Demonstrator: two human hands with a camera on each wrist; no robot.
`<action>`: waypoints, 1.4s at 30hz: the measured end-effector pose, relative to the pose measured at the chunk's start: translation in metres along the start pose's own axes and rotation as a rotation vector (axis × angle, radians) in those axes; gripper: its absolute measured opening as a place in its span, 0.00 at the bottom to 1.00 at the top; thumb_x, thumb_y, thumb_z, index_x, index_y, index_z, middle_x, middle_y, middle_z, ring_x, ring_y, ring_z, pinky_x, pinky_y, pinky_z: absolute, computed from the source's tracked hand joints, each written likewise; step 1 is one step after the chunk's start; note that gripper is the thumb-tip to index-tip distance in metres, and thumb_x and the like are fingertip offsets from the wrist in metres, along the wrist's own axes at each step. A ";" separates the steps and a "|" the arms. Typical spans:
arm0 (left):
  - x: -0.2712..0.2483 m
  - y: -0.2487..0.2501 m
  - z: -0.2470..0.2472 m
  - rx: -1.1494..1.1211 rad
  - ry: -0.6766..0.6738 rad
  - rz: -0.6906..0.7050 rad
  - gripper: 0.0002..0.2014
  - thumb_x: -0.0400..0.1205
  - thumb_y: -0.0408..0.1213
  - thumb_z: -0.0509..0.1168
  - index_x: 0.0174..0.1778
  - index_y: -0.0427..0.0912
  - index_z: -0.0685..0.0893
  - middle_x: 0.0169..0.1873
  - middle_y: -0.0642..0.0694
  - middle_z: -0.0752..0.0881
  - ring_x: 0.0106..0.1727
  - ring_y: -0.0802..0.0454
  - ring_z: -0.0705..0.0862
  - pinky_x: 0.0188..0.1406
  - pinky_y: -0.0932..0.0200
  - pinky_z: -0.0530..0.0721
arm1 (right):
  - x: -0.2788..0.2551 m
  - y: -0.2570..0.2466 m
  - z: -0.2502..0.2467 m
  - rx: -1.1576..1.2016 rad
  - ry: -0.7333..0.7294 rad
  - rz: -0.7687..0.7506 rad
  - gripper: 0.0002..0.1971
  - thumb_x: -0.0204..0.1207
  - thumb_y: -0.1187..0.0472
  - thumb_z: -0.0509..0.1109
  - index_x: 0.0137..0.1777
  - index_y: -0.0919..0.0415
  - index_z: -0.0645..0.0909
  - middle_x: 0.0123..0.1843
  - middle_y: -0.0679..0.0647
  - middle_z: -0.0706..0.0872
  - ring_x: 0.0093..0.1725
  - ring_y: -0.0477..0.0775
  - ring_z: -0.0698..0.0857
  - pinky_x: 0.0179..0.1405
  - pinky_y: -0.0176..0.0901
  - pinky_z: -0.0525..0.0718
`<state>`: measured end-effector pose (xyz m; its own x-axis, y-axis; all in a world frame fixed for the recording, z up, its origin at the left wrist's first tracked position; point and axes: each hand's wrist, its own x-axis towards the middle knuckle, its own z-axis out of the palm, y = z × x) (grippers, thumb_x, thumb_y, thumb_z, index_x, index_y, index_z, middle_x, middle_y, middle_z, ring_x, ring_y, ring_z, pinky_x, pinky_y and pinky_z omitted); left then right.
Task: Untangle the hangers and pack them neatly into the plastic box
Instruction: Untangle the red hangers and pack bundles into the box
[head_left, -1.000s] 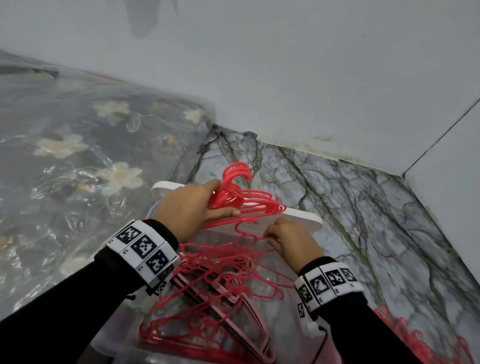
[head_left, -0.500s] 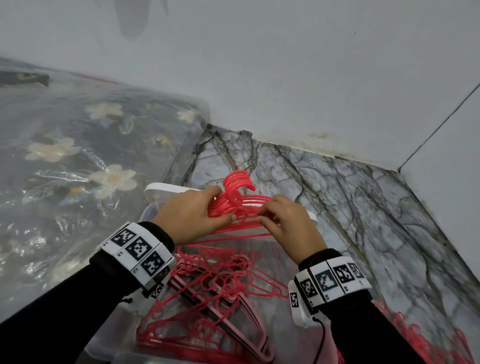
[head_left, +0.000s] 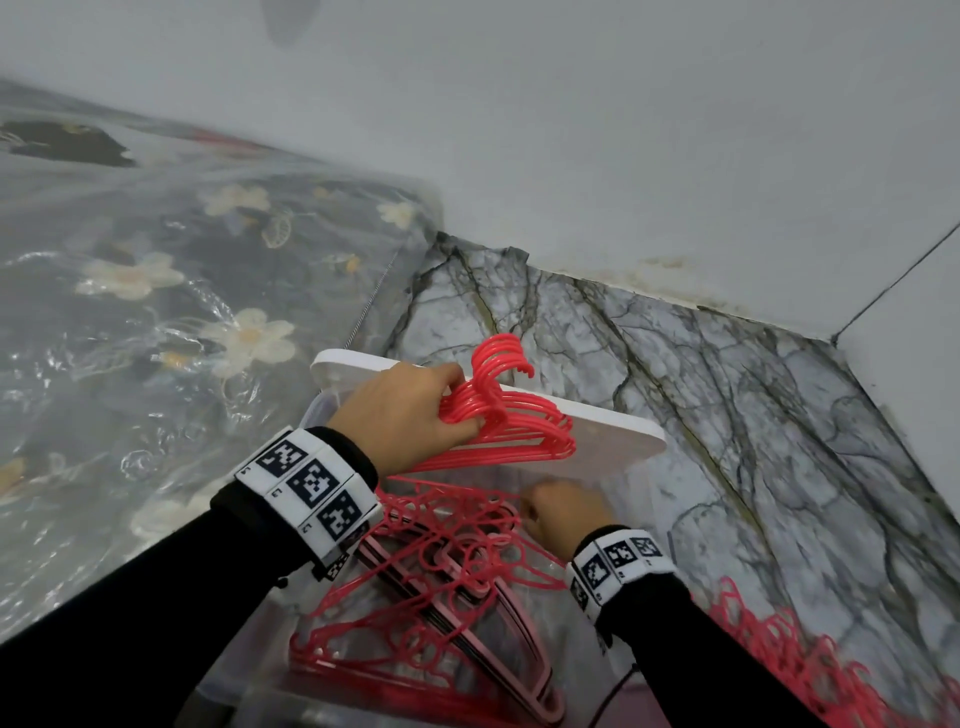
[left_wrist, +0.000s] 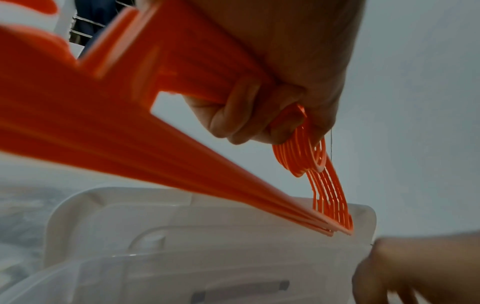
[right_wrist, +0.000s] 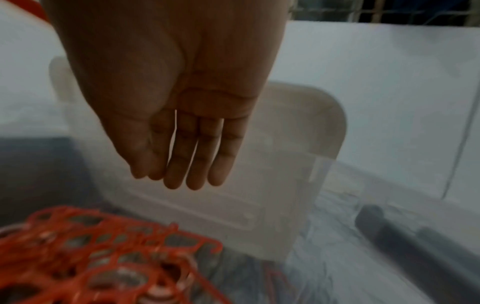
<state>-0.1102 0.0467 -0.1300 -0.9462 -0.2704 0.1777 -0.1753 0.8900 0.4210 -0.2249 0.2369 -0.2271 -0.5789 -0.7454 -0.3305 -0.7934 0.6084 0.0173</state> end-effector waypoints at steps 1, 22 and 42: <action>0.001 0.000 0.000 -0.003 0.002 0.001 0.21 0.75 0.65 0.63 0.47 0.50 0.79 0.38 0.51 0.87 0.40 0.52 0.84 0.38 0.55 0.80 | 0.004 -0.005 0.008 -0.017 -0.040 -0.019 0.12 0.78 0.61 0.62 0.58 0.57 0.82 0.58 0.58 0.87 0.57 0.62 0.85 0.53 0.53 0.84; 0.004 0.004 0.006 0.053 0.031 0.094 0.22 0.76 0.65 0.61 0.50 0.49 0.79 0.34 0.54 0.81 0.37 0.52 0.81 0.33 0.57 0.71 | 0.026 -0.055 0.078 -0.086 -0.219 -0.202 0.22 0.80 0.67 0.63 0.74 0.63 0.72 0.78 0.67 0.67 0.73 0.68 0.73 0.69 0.62 0.75; -0.001 0.000 -0.001 0.019 0.025 0.081 0.21 0.76 0.63 0.63 0.49 0.48 0.81 0.35 0.52 0.84 0.39 0.50 0.83 0.34 0.58 0.69 | -0.029 -0.058 -0.016 -0.178 -0.055 -0.304 0.13 0.79 0.65 0.59 0.58 0.61 0.82 0.55 0.63 0.86 0.57 0.66 0.84 0.47 0.52 0.78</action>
<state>-0.1093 0.0464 -0.1289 -0.9504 -0.2061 0.2330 -0.1038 0.9162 0.3872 -0.1656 0.2188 -0.2032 -0.3037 -0.8666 -0.3961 -0.9511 0.3000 0.0728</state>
